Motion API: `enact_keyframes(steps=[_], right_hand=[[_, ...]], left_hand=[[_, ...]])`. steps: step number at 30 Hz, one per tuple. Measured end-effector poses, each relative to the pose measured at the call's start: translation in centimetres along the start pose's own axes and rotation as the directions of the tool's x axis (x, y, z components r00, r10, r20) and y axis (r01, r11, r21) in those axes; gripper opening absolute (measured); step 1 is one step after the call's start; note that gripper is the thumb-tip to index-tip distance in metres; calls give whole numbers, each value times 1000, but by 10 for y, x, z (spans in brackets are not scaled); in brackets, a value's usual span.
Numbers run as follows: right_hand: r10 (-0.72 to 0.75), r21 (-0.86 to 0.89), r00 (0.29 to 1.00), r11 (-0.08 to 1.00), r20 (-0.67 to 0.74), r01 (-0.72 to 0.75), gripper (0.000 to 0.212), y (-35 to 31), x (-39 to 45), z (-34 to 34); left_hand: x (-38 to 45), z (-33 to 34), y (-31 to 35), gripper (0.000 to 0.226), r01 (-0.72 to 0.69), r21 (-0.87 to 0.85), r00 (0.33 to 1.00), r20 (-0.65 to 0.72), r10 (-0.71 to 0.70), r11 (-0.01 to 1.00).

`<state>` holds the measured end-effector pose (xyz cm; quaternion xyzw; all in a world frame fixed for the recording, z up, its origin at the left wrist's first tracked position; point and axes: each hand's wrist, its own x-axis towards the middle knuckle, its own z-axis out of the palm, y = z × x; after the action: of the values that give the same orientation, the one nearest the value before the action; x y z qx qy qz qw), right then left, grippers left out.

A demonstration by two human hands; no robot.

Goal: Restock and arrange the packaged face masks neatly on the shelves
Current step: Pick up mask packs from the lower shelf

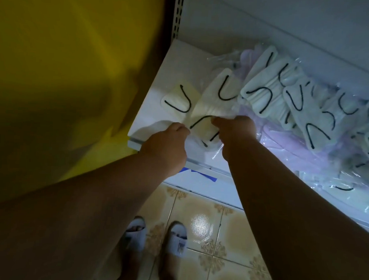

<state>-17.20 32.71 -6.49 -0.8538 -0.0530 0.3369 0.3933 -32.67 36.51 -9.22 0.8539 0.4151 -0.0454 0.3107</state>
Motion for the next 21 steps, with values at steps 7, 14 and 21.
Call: enact_keyframes(steps=[7,14,21], right_hand=[[-291,-245,945,915,153,321,23,2,-13,1],[-67,520,949,847,308,-109,14,23,-31,-2],[-211,-8,966,977,152,215,22,29,-27,-8]], left_hand=[[-7,-4,-4,36,259,-738,905,-39,-423,624],[-1,-24,-4,30,365,-929,860,316,-400,52],[-4,-15,-12,42,380,-900,909,320,-268,215]])
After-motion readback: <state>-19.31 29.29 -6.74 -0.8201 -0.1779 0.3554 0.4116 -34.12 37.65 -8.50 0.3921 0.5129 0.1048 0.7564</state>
